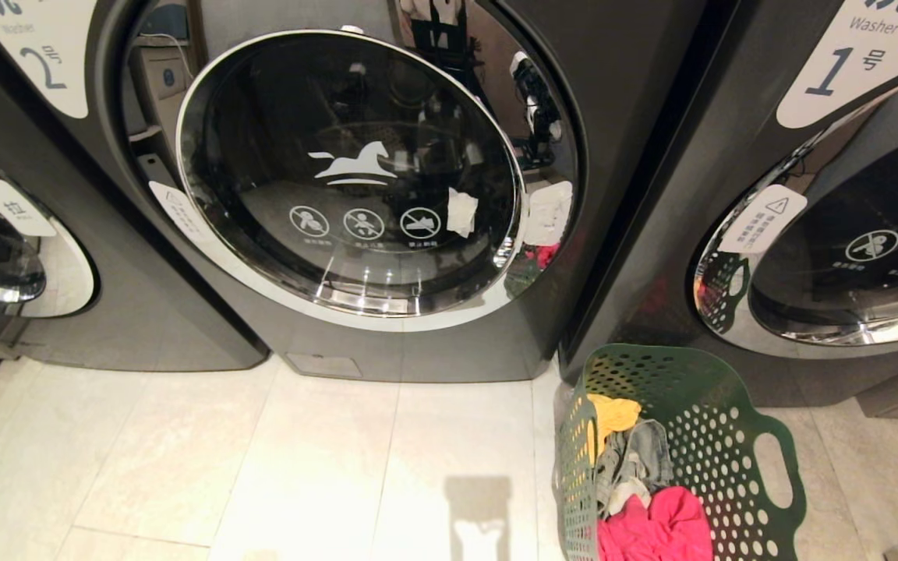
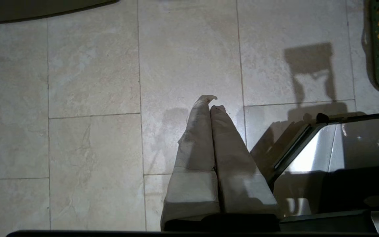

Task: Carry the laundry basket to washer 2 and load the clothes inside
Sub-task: Open the lid of the washing machine

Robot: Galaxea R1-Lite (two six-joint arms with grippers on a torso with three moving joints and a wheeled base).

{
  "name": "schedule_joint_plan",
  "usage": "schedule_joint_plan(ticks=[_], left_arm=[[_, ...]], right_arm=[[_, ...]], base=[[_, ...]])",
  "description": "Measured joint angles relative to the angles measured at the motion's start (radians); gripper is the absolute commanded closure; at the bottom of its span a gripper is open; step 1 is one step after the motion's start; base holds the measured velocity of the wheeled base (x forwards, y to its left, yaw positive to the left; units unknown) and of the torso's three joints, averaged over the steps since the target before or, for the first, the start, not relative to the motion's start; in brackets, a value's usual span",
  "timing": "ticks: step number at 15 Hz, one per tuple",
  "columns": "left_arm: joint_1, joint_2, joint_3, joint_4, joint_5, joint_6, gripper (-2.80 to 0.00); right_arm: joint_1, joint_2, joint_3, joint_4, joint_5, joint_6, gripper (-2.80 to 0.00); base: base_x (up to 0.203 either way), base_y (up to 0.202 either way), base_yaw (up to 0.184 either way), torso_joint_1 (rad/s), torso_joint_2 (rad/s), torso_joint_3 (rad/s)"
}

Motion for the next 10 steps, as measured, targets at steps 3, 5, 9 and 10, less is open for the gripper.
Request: schedule_joint_plan(ticks=[3, 5, 9, 10], left_arm=[[-0.018, -0.045, 0.007, 0.003, -0.01, 0.001, 0.0], [-0.031, -0.115, 0.008, 0.014, -0.016, 0.002, 0.0], [-0.043, -0.224, 0.009, 0.019, 0.007, -0.084, 0.0], [-0.044, -0.234, 0.009, 0.021, 0.02, -0.111, 0.0]], right_arm=[[-0.007, -0.09, -0.001, -0.001, -0.006, 0.05, 0.0], [-0.008, -0.113, -0.001, -0.002, -0.008, 0.093, 0.0], [-0.008, -0.128, 0.0, -0.003, -0.008, 0.078, 0.0], [-0.009, -0.128, 0.001, -0.004, -0.011, 0.085, 0.0]], base=[[0.0, 0.0, 0.0, 0.0, 0.0, 0.0], [0.0, 0.0, 0.0, 0.0, 0.0, 0.0], [0.0, 0.0, 0.0, 0.0, 0.0, 0.0], [0.0, 0.0, 0.0, 0.0, 0.0, 0.0]])
